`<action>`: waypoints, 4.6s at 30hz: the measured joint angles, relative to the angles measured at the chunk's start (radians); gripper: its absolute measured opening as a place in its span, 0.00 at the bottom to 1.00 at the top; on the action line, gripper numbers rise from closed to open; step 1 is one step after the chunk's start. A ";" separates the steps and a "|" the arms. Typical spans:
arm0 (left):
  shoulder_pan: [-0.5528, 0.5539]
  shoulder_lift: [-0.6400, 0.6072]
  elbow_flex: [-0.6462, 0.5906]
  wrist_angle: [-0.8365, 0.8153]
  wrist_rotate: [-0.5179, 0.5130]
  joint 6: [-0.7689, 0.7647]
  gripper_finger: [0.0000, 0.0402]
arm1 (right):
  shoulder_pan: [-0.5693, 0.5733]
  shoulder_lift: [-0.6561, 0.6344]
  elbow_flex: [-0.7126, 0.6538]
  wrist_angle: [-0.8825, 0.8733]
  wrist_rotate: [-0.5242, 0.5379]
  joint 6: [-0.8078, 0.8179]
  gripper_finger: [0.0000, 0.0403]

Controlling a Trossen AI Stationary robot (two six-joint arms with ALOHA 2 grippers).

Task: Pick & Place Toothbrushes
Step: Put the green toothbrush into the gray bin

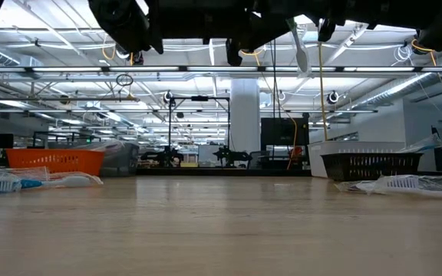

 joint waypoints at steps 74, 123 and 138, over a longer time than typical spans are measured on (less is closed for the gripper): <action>0.737 -0.608 -0.221 -1.588 -0.399 0.013 0.02 | 0.003 -0.011 -0.001 -0.174 0.080 0.048 0.39; 0.962 -0.460 -0.226 -1.651 -0.242 0.132 0.03 | 0.003 -0.010 -0.001 -0.189 0.080 0.050 0.39; 0.962 -0.460 -0.226 -1.695 -0.243 0.110 0.23 | 0.003 -0.010 -0.001 -0.188 0.080 0.050 0.39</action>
